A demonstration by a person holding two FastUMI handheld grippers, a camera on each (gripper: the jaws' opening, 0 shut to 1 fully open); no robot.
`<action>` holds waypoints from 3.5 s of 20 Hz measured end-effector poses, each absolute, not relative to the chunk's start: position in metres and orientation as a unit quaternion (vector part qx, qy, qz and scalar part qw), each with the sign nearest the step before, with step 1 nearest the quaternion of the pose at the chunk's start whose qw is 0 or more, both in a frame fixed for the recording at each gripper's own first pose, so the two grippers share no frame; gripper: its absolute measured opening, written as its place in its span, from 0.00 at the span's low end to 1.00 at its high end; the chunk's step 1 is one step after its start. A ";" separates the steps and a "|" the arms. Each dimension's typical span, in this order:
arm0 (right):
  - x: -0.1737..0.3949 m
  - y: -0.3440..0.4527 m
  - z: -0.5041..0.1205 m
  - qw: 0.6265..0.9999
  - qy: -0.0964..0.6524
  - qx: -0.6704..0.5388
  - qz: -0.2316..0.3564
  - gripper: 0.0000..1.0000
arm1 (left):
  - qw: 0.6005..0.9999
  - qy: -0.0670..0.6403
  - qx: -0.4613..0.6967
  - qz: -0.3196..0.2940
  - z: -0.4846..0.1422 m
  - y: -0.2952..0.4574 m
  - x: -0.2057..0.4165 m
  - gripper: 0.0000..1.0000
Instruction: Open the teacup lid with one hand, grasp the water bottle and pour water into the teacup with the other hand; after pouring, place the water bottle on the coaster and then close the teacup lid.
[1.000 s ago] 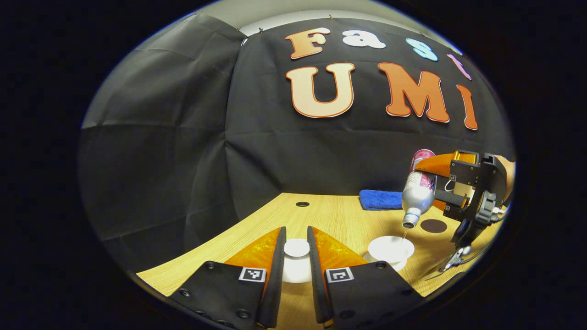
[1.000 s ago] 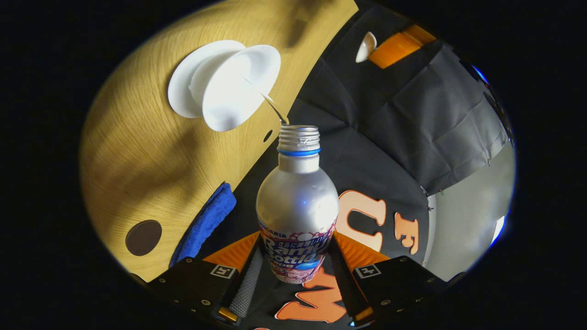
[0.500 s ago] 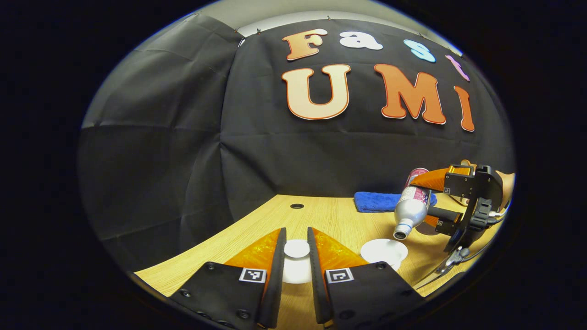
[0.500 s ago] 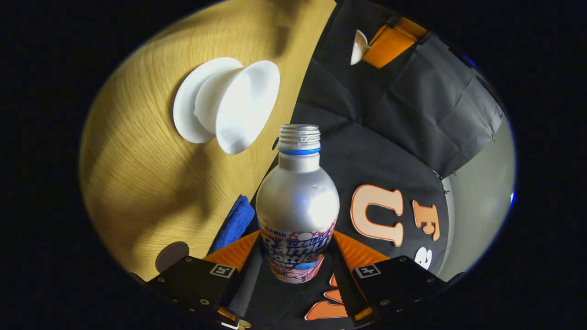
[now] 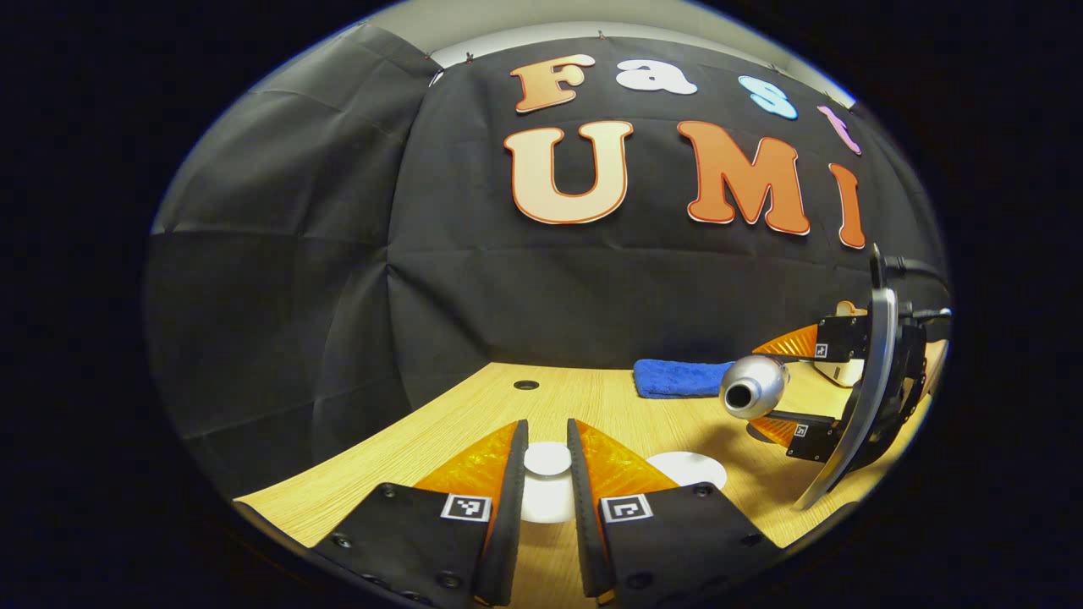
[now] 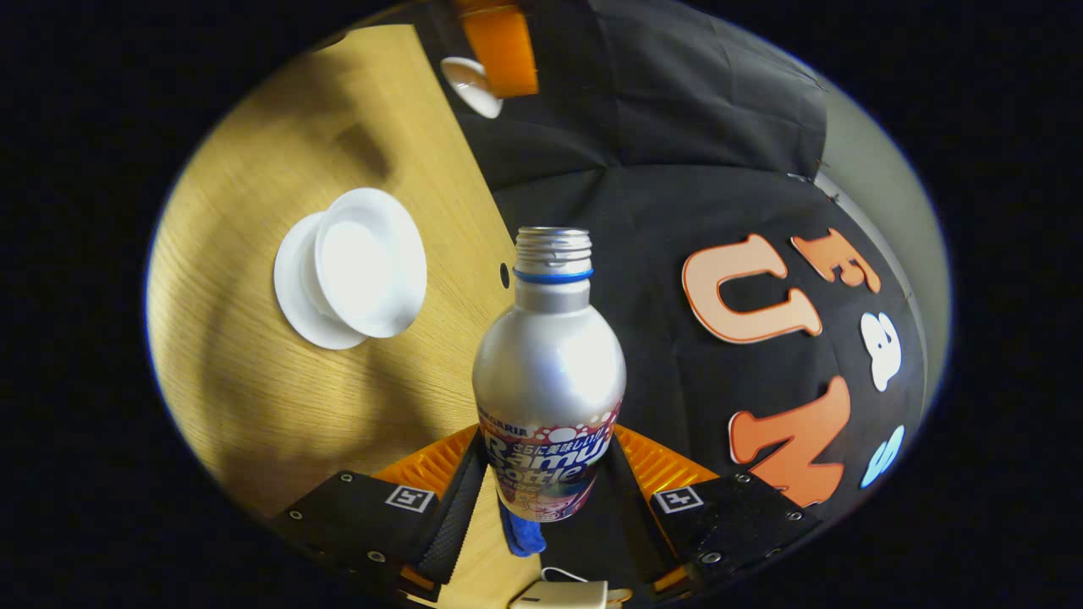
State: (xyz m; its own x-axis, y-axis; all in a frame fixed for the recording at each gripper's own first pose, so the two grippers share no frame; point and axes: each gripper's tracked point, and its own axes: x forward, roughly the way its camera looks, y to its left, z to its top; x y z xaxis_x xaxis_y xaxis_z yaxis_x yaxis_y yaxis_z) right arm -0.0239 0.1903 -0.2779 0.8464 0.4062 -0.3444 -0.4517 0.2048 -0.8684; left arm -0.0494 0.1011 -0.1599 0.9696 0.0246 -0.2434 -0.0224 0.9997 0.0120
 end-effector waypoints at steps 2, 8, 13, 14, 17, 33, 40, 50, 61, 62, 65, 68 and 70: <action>-0.021 0.183 -0.267 0.804 0.037 -0.526 0.274 0.80 | 0.993 0.119 0.004 0.005 -0.156 0.093 -0.046 0.33; -0.006 0.161 -0.244 0.869 0.076 -0.414 0.261 0.80 | 0.994 0.102 0.001 -0.030 -0.147 0.058 -0.036 0.33; -0.003 0.147 -0.248 0.904 0.111 -0.319 0.263 0.80 | 0.993 0.104 -0.004 -0.061 -0.153 0.027 -0.027 0.33; 0.001 0.143 -0.249 0.911 0.114 -0.297 0.261 0.80 | 0.992 0.104 -0.004 -0.066 -0.153 0.021 -0.025 0.33; -0.003 0.116 -0.247 0.927 0.131 -0.252 0.244 0.80 | 0.991 0.105 -0.001 -0.078 -0.159 0.005 -0.021 0.33; 0.036 0.067 -0.245 0.964 0.164 -0.113 0.175 0.80 | 0.979 0.178 0.000 -0.100 -0.229 -0.019 -0.013 0.37; 0.048 0.070 -0.256 0.964 0.186 -0.077 0.173 0.80 | 0.975 0.196 0.009 -0.101 -0.231 -0.027 -0.013 0.35; 0.051 0.075 -0.301 0.956 0.233 -0.047 0.170 0.80 | 0.981 0.166 0.011 -0.102 -0.209 -0.024 -0.017 0.67; 0.054 0.074 -0.341 0.945 0.290 -0.009 0.152 0.76 | 0.985 0.149 0.008 -0.083 -0.196 -0.015 -0.018 0.86; 0.056 0.074 -0.341 0.945 0.292 -0.003 0.150 0.76 | 0.985 0.150 0.006 -0.083 -0.197 -0.015 -0.017 0.91; 0.057 0.071 -0.343 0.942 0.301 0.010 0.146 0.81 | 0.986 0.148 0.001 -0.081 -0.193 -0.016 -0.017 0.93; 0.055 0.070 -0.338 0.939 0.307 0.038 0.148 0.89 | 0.988 0.138 0.002 -0.074 -0.187 -0.017 -0.015 0.92; 0.053 0.065 -0.325 0.942 0.298 0.046 0.146 0.95 | 0.989 0.130 0.003 -0.071 -0.179 -0.018 -0.014 0.98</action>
State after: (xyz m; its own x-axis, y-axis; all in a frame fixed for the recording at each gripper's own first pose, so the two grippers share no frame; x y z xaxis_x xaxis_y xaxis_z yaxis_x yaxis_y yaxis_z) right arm 0.0532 0.0653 -0.3252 0.7801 0.3027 -0.5476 -0.2479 0.9531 0.1738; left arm -0.0142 -0.0184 -0.1786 0.9560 -0.1393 -0.2583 0.1406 0.9900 -0.0133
